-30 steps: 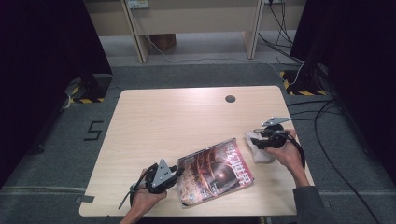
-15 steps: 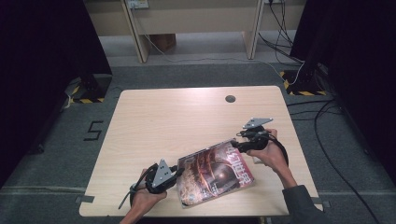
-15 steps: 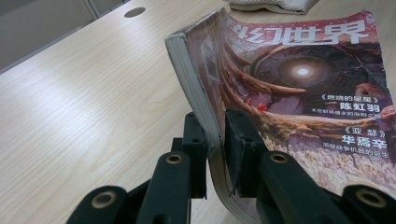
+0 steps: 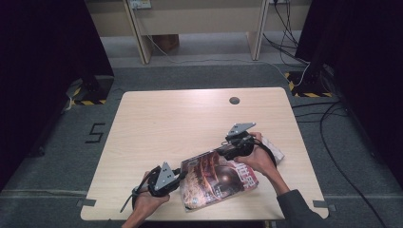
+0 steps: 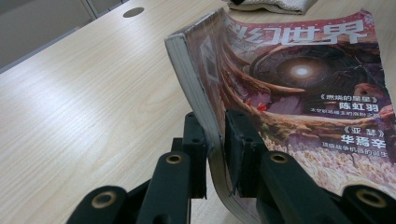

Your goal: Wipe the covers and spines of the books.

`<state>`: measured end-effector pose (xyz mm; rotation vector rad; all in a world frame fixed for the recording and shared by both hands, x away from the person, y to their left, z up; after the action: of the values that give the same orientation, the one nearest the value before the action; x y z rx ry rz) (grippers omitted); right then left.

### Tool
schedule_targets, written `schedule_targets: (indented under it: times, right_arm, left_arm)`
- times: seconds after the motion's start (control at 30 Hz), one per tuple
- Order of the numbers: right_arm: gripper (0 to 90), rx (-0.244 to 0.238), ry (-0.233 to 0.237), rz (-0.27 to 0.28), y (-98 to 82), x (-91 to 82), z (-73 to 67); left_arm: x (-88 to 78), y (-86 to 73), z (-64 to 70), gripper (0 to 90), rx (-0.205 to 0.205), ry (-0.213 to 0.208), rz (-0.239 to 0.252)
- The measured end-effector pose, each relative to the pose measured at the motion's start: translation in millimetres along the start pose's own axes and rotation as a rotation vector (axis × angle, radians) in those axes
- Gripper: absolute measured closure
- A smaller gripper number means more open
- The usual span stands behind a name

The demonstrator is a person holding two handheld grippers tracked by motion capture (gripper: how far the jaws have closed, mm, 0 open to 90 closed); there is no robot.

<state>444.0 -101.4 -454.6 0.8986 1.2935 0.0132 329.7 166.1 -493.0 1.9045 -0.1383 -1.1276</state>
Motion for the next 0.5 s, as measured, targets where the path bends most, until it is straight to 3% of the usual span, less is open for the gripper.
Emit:
schedule_targets:
  times: [0.27,0.5]
  right_arm:
    - [33.6,-0.067,0.054,-0.013,10.3,15.9,-14.9]
    - [32.0,-0.111,0.074,-0.032,13.1,27.5,-19.8]
  left_arm:
    - [0.4,0.1,-1.3,78.6,0.006,-0.008,-0.006]
    - [2.0,-0.5,-2.5,78.3,0.004,-0.011,-0.011]
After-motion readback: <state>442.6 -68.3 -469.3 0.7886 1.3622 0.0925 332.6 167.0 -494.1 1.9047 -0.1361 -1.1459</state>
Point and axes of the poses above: each handheld gripper's, and its own axes: x roughly forward along the jaws, y roughly out of its top, z roughly to its right, the point moved 2 cm from there along x, roughly forward along the jaws, and after that the axes turned 12 degrees about -z, right-handed, at the moved point
